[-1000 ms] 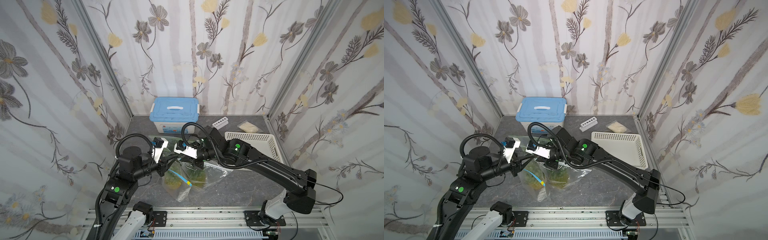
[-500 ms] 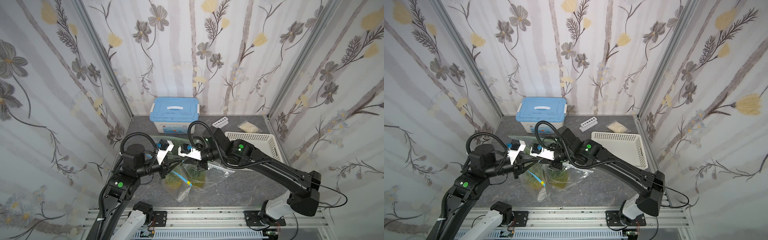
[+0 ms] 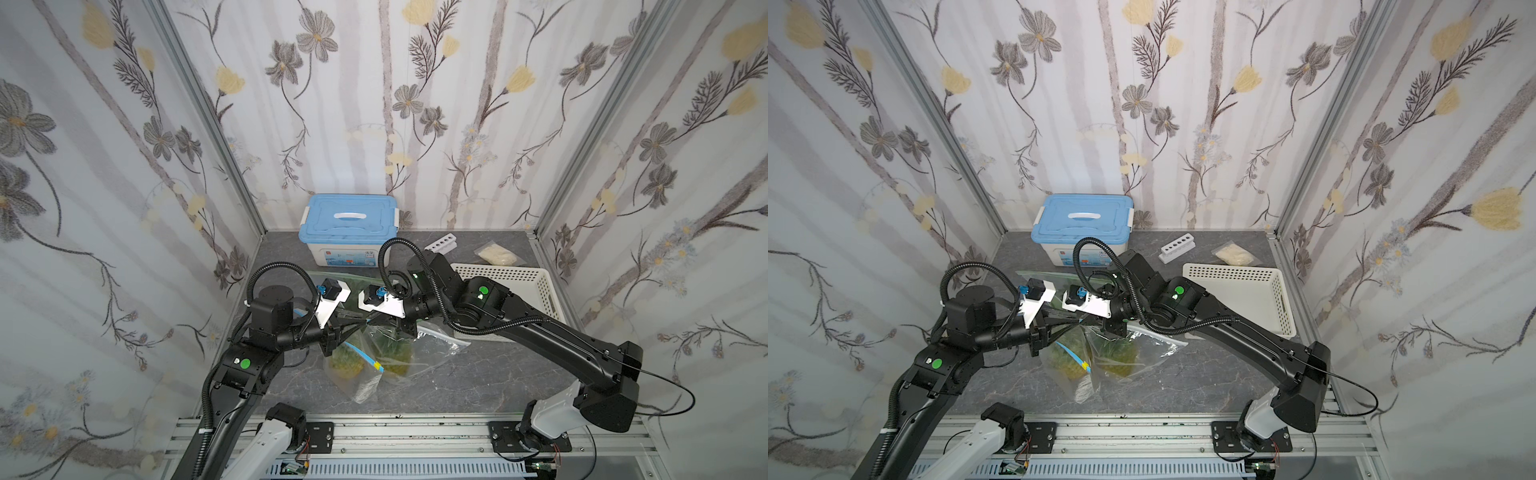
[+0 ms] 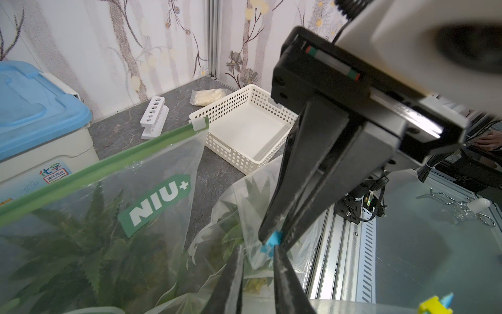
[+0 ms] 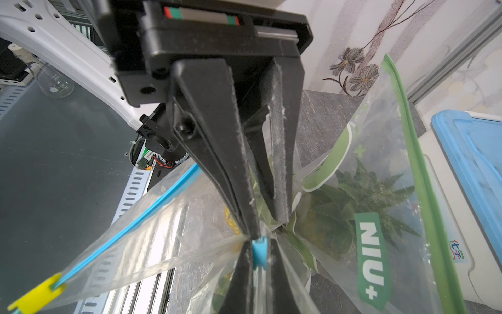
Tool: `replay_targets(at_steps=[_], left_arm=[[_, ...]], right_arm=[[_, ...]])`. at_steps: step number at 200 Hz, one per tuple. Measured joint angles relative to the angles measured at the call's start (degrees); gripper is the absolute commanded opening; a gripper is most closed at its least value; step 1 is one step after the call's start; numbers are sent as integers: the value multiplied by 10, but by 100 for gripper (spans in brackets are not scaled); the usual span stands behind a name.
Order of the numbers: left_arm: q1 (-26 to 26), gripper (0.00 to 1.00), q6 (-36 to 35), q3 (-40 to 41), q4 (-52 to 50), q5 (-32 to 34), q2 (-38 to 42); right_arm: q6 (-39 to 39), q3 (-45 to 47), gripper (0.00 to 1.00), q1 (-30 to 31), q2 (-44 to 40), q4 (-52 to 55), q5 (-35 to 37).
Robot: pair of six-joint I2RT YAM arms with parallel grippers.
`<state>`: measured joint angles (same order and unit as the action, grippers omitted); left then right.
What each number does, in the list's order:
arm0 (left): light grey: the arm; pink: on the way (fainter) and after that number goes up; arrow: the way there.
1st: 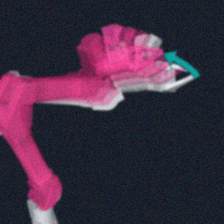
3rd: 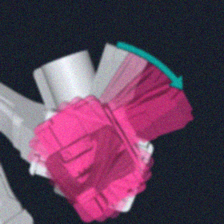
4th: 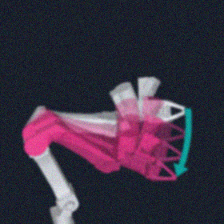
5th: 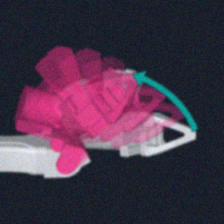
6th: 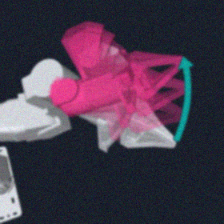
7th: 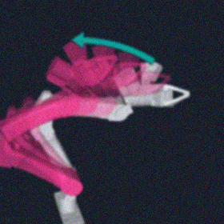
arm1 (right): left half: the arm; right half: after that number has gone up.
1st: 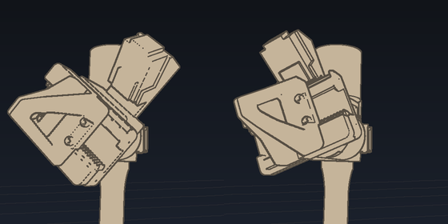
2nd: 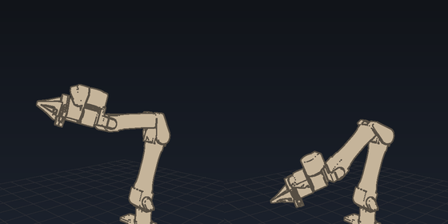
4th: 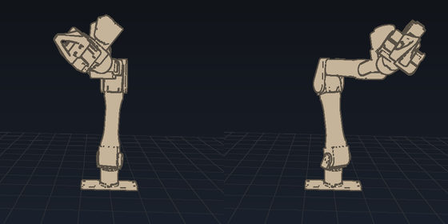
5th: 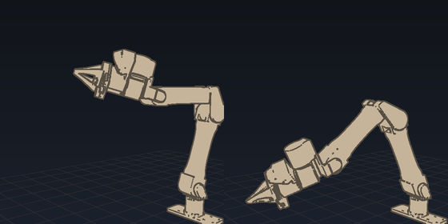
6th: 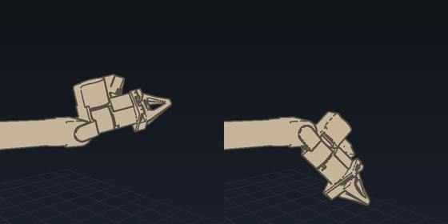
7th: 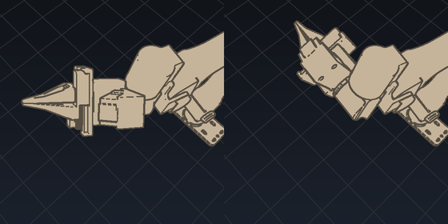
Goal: Open the zip-top bag and take out the pineapple
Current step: Unzip the zipper on the zipper food storage bag.
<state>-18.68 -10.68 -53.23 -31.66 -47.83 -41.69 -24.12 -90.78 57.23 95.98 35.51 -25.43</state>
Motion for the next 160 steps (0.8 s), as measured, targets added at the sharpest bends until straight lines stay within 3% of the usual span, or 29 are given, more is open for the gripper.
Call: replay_targets(at_steps=[80, 160], left_arm=[[0, 0, 6, 0, 9, -18, -15], [0, 0, 17, 0, 14, 4, 1]], right_arm=[[0, -7, 3, 0, 3, 5, 12], [3, -9, 4, 0, 3, -6, 14]])
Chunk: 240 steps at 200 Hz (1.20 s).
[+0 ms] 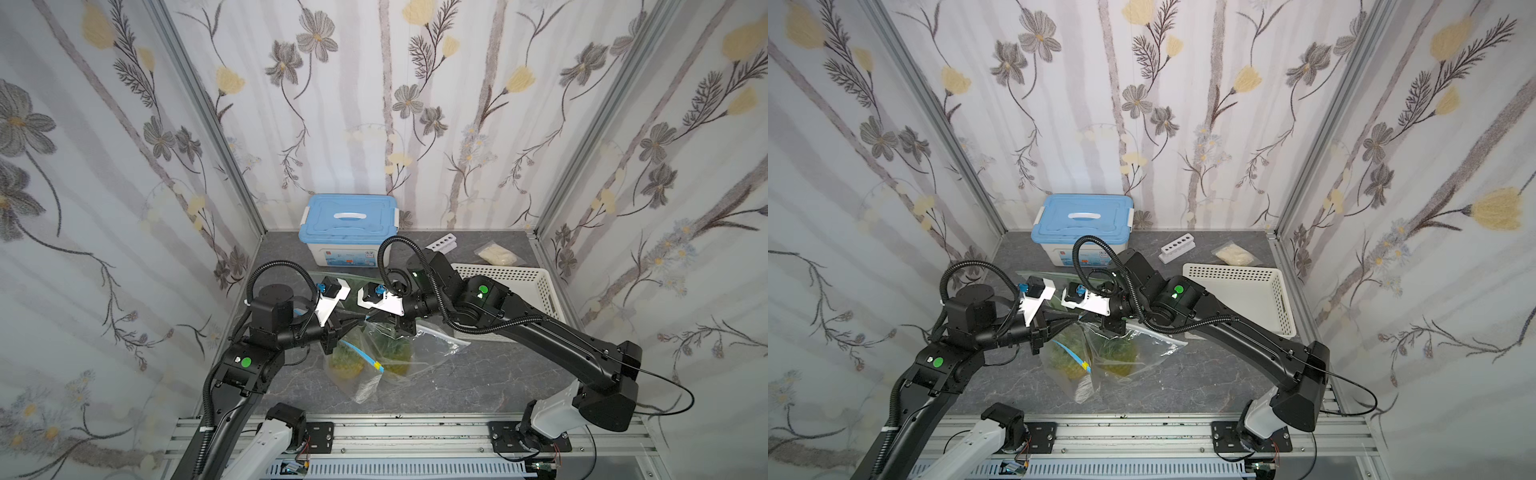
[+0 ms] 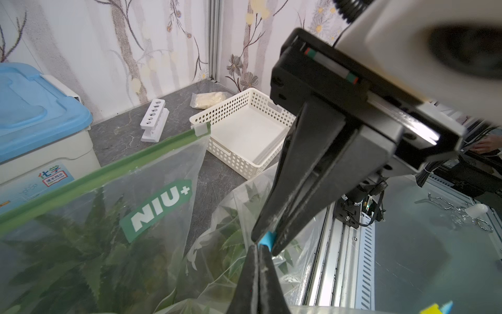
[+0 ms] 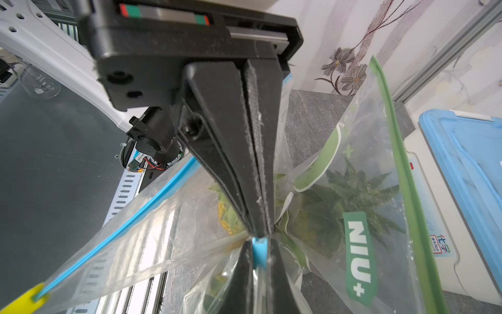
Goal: Open the zip-top bag and take out the pineapple
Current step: Unzip the zipper on the zipper food storage bag.
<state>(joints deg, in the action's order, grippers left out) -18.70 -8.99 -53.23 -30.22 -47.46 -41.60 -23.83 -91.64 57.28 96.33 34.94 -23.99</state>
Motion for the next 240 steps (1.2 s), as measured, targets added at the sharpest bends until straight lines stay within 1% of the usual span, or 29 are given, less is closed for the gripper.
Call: replay_targets(at_steps=[48, 79, 128, 151, 180, 240], left_arm=[[-1, 0, 2, -1, 5, 31, 23], [0, 0, 2, -9, 4, 61, 26], [4, 0, 6, -12, 1, 130, 19], [17, 0, 16, -15, 0, 162, 3], [41, 0, 31, -17, 7, 179, 2], [52, 0, 53, -24, 28, 205, -1]], right_arm=[[19, 20, 4, 0, -18, -30, 5], [33, 43, 5, -2, -38, -44, 22], [88, 111, 5, -7, -96, -51, 82], [131, 153, 5, -7, -135, -47, 128], [195, 214, 5, -7, -206, -34, 180], [287, 297, 6, -7, -330, -4, 239]])
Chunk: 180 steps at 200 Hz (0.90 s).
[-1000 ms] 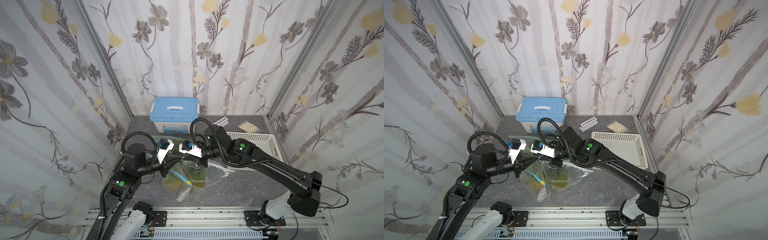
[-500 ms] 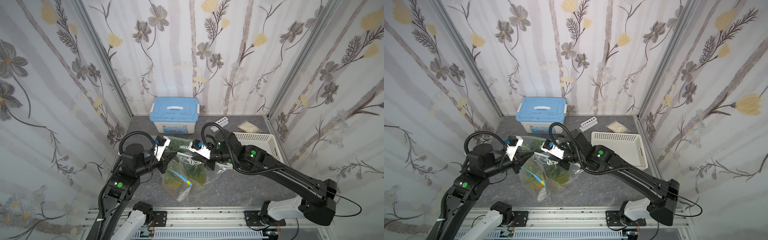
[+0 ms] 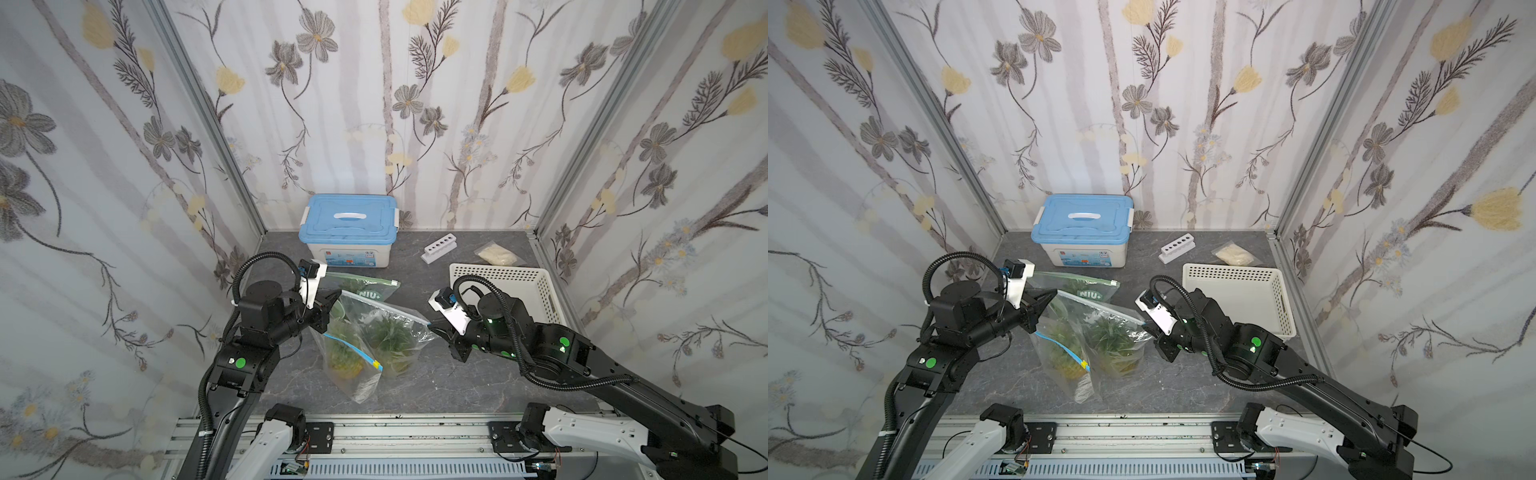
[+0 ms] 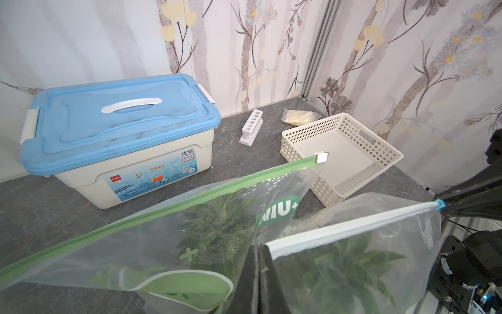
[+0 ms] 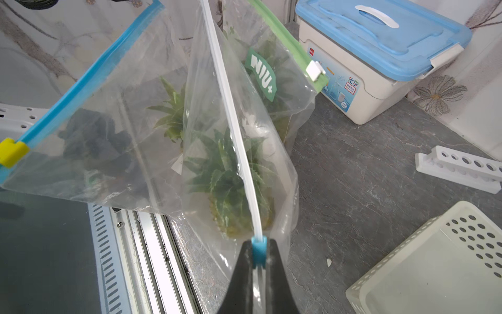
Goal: Open the zip-top bag and take out the pineapple
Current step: Unzip the zipper on the zipper food storage bag.
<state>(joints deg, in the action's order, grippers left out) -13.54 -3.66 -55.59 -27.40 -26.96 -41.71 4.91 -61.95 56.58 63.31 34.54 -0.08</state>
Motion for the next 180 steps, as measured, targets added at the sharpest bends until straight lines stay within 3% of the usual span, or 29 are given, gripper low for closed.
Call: replay_targets(at_steps=[42, 54, 65, 94, 121, 180], left_arm=[[0, 0, 14, 0, 8, 0, -1], [0, 0, 22, 0, 10, -6, -2], [1, 0, 23, 3, 16, -1, -2], [4, 0, 39, 16, 37, 13, 0], [4, 0, 62, 46, 76, -18, 18], [-10, 0, 102, 92, 141, -78, 45]], right_arm=[[38, 42, 8, 0, -55, 9, 16], [46, 51, 15, 0, -70, 4, 16], [52, 55, 28, 0, -82, 9, 18], [57, 37, 42, 1, -88, 48, 33], [54, -20, 44, 1, -46, 44, 40], [3, -148, 42, -13, 137, 15, 47]])
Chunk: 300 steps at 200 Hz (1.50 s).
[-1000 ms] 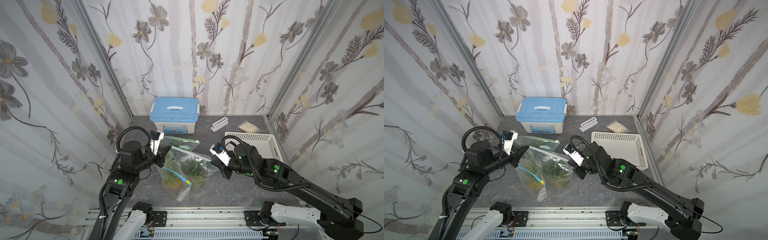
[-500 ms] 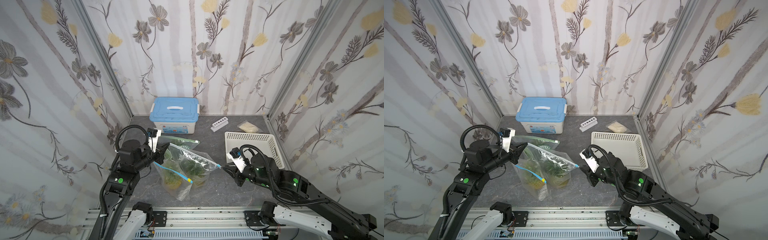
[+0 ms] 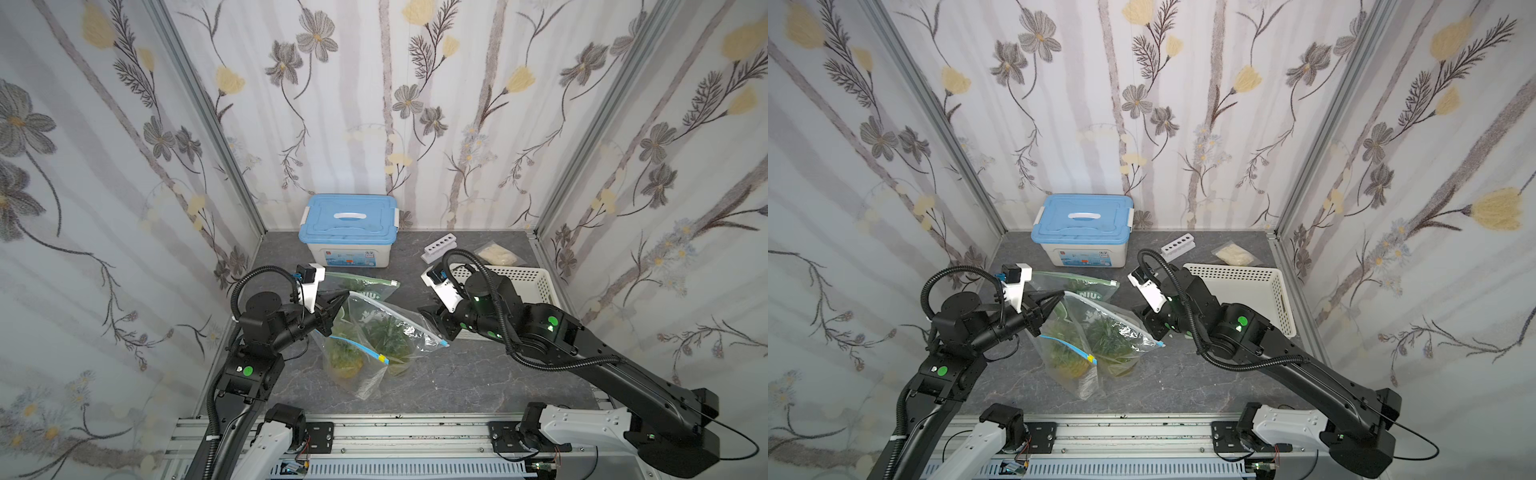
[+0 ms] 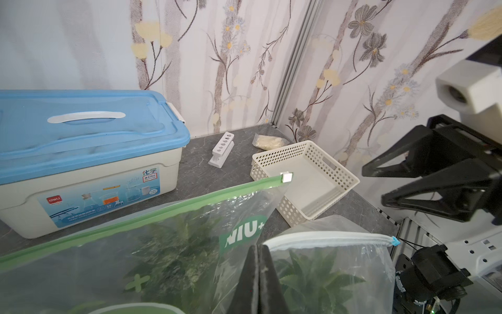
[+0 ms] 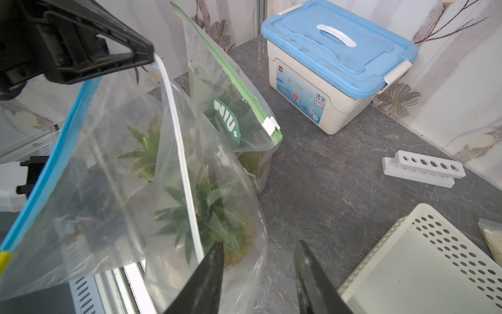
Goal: Open the zip-top bag and take out the pineapple
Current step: Unzip the zipper on the zipper food storage bag, then open the zipper of the food storage bag at the center of the board.
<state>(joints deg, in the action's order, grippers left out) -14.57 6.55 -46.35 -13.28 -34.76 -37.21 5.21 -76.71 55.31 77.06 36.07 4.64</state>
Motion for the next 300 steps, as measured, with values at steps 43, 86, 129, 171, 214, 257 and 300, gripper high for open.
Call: replay_targets(at_steps=[43, 86, 129, 171, 214, 257, 300], left_arm=[[-3, 0, 9, 1, 6, -9, 3], [-3, 0, 9, 1, 6, -9, 0], [-3, 0, 9, 1, 6, -9, 0], [-3, 0, 9, 1, 6, -9, 2], [-3, 0, 9, 1, 6, -9, 5], [-4, 0, 9, 1, 6, -11, 12], [-4, 0, 9, 5, 6, -16, 18]], right_arm=[[-19, -20, 40, -2, 64, -4, -45], [-21, -25, 40, 15, 65, -7, -70], [-21, -36, 41, 33, 64, -7, -75], [-20, -35, 41, 40, 73, -3, -75], [-16, -35, 41, 43, 75, -4, -74], [-16, -32, 41, 43, 88, -6, -74], [-17, -33, 41, 43, 102, -7, -64]])
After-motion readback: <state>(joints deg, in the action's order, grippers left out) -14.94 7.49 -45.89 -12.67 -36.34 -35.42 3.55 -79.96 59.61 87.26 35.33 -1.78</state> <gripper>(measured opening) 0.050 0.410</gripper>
